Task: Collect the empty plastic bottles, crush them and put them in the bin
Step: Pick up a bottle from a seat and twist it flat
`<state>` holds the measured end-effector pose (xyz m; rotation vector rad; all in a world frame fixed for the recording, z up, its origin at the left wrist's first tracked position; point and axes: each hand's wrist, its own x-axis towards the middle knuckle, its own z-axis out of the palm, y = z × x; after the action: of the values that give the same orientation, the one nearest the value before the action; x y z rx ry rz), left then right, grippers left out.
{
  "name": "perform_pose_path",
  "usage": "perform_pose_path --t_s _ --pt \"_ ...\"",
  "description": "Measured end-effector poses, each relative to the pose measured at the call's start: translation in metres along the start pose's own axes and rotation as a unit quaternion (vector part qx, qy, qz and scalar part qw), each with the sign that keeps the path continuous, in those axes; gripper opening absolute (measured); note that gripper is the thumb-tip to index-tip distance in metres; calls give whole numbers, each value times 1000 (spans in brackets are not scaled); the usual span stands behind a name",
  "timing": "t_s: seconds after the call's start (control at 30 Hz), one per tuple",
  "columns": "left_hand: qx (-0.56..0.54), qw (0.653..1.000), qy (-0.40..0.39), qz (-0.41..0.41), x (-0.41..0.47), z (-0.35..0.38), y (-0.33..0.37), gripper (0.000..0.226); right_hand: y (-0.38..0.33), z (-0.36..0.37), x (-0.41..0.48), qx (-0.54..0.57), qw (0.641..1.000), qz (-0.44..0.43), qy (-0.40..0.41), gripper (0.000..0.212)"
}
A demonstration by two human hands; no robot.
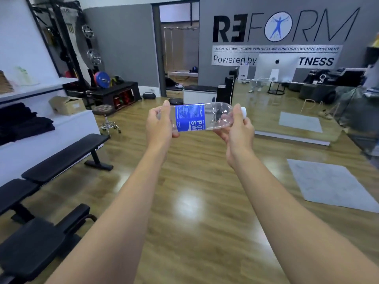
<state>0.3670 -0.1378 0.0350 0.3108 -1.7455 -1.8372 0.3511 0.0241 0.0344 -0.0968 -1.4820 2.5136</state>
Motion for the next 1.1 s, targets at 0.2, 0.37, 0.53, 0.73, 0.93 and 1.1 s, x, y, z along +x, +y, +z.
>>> perform_pose_path --t_s 0.2,0.37,0.53,0.73,0.93,1.1 --pt "4 1000 -18 -20 122 56 -48 40 38 38 125 -10 999 -9 28 29" --pt "16 998 -38 -51 226 105 -91 45 76 68 243 1 1000 -4 25 28" --pt "50 997 -24 -60 337 151 -123 39 113 104 365 7 1000 5 1 21" --pt "63 994 -19 -87 476 188 -173 36 163 160 493 -17 1000 21 -13 19" --pt "-23 992 -66 -102 616 224 -222 42 202 218 620 -59 998 4 -8 22" --pt "-42 990 -80 -105 734 265 -247 41 231 253 721 -83 996 9 -9 21"
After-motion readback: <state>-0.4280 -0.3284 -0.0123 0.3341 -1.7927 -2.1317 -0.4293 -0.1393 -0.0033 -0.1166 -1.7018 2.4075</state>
